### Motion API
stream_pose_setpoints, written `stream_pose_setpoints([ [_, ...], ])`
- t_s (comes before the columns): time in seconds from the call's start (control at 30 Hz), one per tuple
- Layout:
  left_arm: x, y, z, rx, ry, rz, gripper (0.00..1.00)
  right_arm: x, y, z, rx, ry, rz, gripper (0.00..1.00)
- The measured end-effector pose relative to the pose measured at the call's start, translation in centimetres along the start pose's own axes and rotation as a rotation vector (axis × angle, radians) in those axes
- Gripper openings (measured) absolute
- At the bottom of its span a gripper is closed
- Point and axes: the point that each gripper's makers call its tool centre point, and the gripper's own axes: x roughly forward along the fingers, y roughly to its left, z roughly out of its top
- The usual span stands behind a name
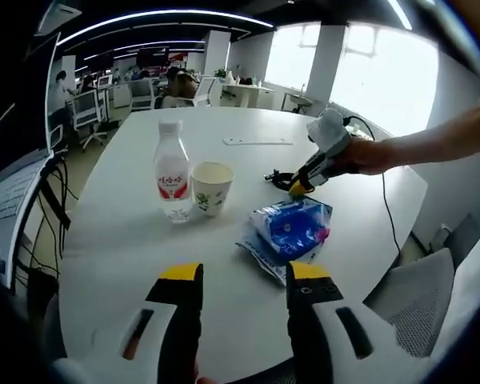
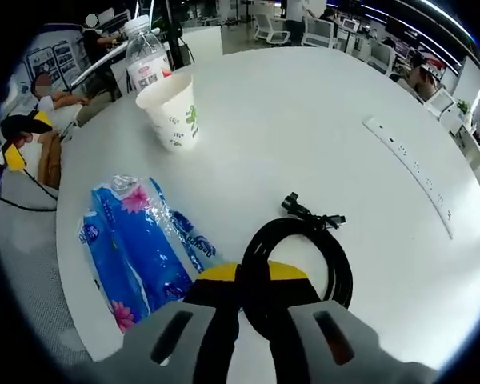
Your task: Arrange the tabletop items into an orderly group along one side of the table until the central work area is clear of visible clutter.
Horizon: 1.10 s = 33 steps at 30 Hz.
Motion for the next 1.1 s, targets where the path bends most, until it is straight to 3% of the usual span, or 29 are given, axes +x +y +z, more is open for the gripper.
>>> stream_pose_setpoints([
  [0.6, -0.6, -0.8, 0.6, 0.0, -0.023, 0.003, 0.43, -3.7, -0.6, 1.1, 0.053, -0.083, -0.029, 0.05],
  [0.9, -0.7, -1.1, 0.9, 0.001, -0.032, -0.008, 0.43, -5.7, -2.2, 0.7, 0.093, -0.114, -0.06, 0.05],
  [1.1, -0.8, -1.5, 0.9, 0.009, -0.032, -0.018, 0.43, -7.2, -2.2, 0.0, 0.149, -0.164, -0.058, 0.04],
])
